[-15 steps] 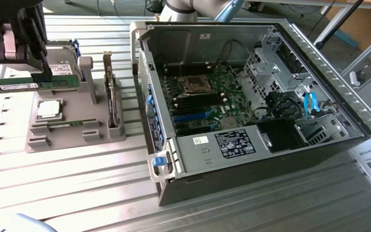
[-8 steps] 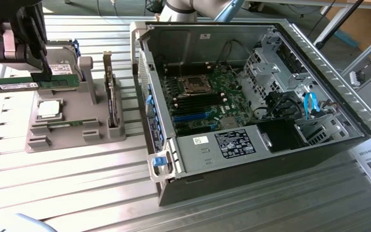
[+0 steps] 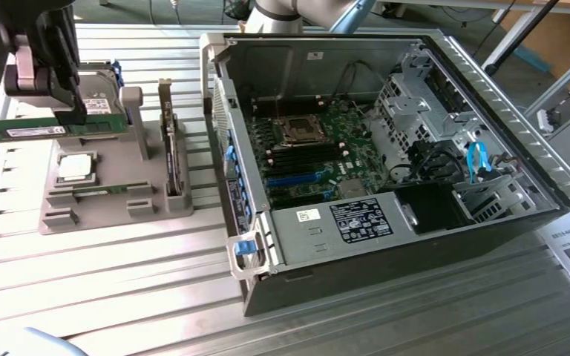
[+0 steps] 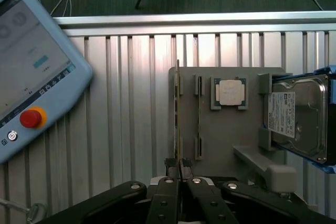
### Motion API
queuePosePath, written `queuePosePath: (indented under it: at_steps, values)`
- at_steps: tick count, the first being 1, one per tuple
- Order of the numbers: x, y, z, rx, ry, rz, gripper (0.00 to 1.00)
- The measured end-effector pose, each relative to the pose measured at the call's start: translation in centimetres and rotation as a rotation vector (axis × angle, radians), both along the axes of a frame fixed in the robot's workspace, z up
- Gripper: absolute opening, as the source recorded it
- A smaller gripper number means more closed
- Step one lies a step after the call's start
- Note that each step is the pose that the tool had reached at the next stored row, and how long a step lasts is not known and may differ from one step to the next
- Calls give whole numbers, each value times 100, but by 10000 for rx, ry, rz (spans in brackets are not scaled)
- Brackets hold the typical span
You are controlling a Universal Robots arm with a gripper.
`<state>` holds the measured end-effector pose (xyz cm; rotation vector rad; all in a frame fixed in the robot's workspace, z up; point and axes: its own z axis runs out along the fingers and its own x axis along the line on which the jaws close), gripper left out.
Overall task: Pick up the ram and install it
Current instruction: 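Pick up the ram and move it above insertion slot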
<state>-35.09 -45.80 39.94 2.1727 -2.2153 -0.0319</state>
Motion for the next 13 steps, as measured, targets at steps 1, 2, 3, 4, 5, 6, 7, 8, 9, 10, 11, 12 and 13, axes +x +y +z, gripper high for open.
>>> queuePosePath:
  at_steps: [1, 2, 3, 4, 5, 6, 7, 8, 9, 10, 11, 12, 13]
  values:
    - [14, 0, 0, -1, 0, 0, 12]
    - [29, 0, 0, 0, -1, 1, 12]
    - [45, 0, 0, 0, -1, 0, 12]
    - [63, 0, 0, 0, 0, 1, 12]
    - [84, 0, 0, 0, 0, 1, 12]
    - [105, 0, 0, 0, 0, 2, 12]
    - [126, 0, 0, 0, -1, 2, 12]
    - [148, 0, 0, -1, 0, 2, 12]
    - [170, 0, 0, 0, 0, 3, 12]
    - [192, 0, 0, -1, 1, 4, 12]
    - [212, 0, 0, 0, 0, 4, 12]
    - [233, 0, 0, -1, 0, 4, 12]
    - [254, 0, 0, 0, -1, 4, 12]
